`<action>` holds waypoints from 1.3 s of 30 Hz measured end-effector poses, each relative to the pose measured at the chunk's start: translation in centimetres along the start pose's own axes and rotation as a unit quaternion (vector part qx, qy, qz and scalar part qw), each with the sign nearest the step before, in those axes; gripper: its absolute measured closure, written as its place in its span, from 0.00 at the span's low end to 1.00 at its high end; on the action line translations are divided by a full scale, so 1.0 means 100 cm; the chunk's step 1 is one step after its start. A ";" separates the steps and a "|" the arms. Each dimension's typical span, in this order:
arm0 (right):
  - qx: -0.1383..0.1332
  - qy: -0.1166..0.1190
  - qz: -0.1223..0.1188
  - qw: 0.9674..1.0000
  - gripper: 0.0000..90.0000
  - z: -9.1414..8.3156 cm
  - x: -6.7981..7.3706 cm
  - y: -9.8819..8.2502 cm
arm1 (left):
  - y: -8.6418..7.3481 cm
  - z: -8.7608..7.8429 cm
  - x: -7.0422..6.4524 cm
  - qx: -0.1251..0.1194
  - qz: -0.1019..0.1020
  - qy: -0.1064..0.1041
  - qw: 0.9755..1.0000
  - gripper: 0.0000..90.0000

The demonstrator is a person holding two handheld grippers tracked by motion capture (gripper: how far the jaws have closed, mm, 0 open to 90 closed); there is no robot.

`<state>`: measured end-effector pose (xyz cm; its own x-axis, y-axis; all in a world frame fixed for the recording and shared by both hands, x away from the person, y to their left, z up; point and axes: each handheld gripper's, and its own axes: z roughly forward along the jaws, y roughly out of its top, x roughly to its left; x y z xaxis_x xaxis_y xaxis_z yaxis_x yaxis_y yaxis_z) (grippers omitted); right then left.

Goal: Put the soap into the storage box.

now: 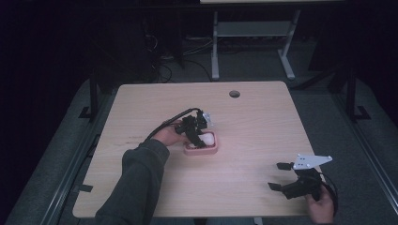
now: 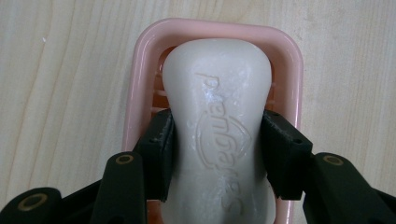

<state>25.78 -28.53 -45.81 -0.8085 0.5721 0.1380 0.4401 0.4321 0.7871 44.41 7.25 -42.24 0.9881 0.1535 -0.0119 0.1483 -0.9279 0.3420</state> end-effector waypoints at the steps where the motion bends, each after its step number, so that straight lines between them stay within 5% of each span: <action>1: 0.000 0.000 0.000 1.000 0.16 0.000 0.000 0.000 | 0.000 0.000 0.000 0.000 0.000 0.001 1.000 0.55; 39: 0.006 0.000 -0.002 1.000 0.16 0.003 0.000 0.002 | -0.007 -0.024 -0.009 -0.008 -0.005 0.021 1.000 0.45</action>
<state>25.93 -28.21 -45.85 -0.8107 0.5696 0.1352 0.4414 0.4431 0.7803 43.35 8.54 -40.20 0.9840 0.1765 0.0233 0.1568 -0.9212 0.3561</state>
